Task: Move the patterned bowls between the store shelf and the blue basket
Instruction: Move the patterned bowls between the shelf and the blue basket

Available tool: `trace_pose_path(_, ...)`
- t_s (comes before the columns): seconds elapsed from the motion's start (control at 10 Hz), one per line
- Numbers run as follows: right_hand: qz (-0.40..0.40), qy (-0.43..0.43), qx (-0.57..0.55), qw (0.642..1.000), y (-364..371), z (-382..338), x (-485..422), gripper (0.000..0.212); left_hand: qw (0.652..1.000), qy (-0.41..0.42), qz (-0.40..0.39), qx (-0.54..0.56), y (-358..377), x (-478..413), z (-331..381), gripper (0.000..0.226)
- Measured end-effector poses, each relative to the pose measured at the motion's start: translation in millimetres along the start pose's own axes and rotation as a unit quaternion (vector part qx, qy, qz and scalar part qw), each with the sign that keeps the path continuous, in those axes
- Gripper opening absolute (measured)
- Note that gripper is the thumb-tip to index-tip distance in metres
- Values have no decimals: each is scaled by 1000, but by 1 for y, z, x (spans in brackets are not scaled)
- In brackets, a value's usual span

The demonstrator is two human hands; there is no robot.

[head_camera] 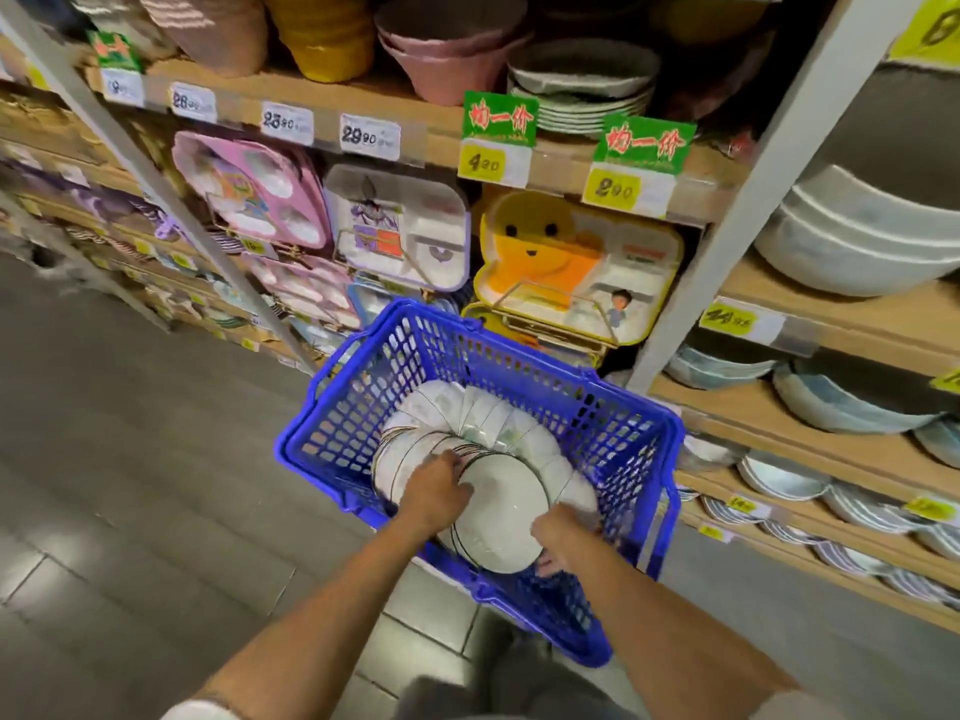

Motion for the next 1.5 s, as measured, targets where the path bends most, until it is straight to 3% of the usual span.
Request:
trace_pose_path(0.1,-3,-48,70,996,7,2,-9,46,999,23,7,-43,4,-10,3,23)
trace_pose_path(0.3,-16,19,-76,997,-6,-6,5,39,994,56,-4,-95,4,-22,7,30)
trace_pose_path(0.4,-21,-1,-59,998,-23,-22,18,43,995,55,-30,-75,-1,-21,10,33)
trace_pose_path(0.7,9,-57,-101,993,-97,-86,59,39,974,114,-129,148,-47,-9,60,45)
trace_pose_path(0.9,10,-128,-162,978,-138,-154,118,36,902,194,-171,346,-109,10,120,52)
trace_pose_path(1.0,38,-167,-139,975,-155,-180,152,39,873,231,-168,395,-140,25,146,57)
trace_pose_path(1.2,130,-241,-95,957,-184,-202,235,28,840,260,-122,460,-176,63,186,40)
trace_pose_path(1.3,189,-274,-72,940,-196,-198,285,23,820,264,-144,487,-185,96,206,51)
trace_pose_path(1.5,291,-343,-90,888,-227,-161,359,21,797,314,-174,486,-186,170,250,40)
Point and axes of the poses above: each hand's wrist, its own x-axis away from the middle knuckle, its own y-axis out of the palm, z = x × y, the point moved 4 cm from there along -x, towards the middle knuckle, and after that the axes turned 11 degrees about -y, right-handed, at the moved point
